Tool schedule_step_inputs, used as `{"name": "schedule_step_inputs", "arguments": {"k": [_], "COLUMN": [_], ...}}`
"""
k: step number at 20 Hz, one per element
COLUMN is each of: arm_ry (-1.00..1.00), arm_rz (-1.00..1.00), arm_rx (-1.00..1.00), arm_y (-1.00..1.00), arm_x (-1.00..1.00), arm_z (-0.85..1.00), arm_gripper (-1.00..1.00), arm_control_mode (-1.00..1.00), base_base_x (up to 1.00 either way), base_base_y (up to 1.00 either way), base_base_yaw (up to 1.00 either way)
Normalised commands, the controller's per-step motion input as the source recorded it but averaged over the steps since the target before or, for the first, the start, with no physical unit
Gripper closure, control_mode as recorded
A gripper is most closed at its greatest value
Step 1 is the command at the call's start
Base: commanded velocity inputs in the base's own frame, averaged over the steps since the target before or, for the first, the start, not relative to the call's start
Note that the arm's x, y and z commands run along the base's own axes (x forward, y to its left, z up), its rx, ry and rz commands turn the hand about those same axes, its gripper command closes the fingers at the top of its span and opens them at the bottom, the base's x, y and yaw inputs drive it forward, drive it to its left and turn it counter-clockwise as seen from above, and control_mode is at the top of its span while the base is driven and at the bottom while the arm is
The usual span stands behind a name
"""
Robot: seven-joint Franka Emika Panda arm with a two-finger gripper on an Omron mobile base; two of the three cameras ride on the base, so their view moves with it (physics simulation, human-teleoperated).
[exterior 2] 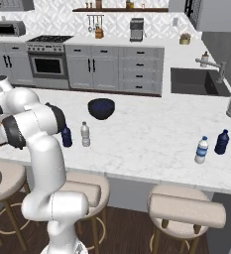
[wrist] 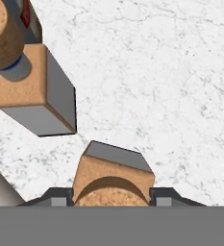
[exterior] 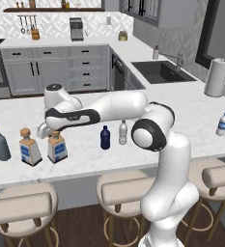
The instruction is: Move the plastic bottles in the middle to the plastics group, and the glass bottles in the middle to the glass group.
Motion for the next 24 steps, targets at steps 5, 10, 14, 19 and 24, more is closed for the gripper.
{"name": "schedule_step_inputs", "arguments": {"k": [5, 10, 14, 19, 24], "arm_ry": [0.00, 0.00, 0.00, 0.00, 0.00], "arm_rz": [0.00, 0.00, -0.02, -0.12, -0.18], "arm_rx": [0.00, 0.00, 0.00, 0.00, 0.03], "arm_y": [0.00, 0.00, -0.09, -0.62, -0.95], "arm_x": [0.00, 0.00, -0.05, -0.12, -0.11], "arm_z": [0.10, 0.41, 0.41, 0.14, 0.00], "arm_gripper": [-1.00, -1.00, -1.00, -1.00, -1.00], "arm_control_mode": [-1.00, -1.00, -1.00, -1.00, -1.00], "base_base_x": [0.00, 0.00, 0.00, 0.00, 0.00], "base_base_y": [0.00, 0.00, 0.00, 0.00, 0.00], "base_base_yaw": [0.00, 0.00, 0.00, 0.00, 0.00]}}
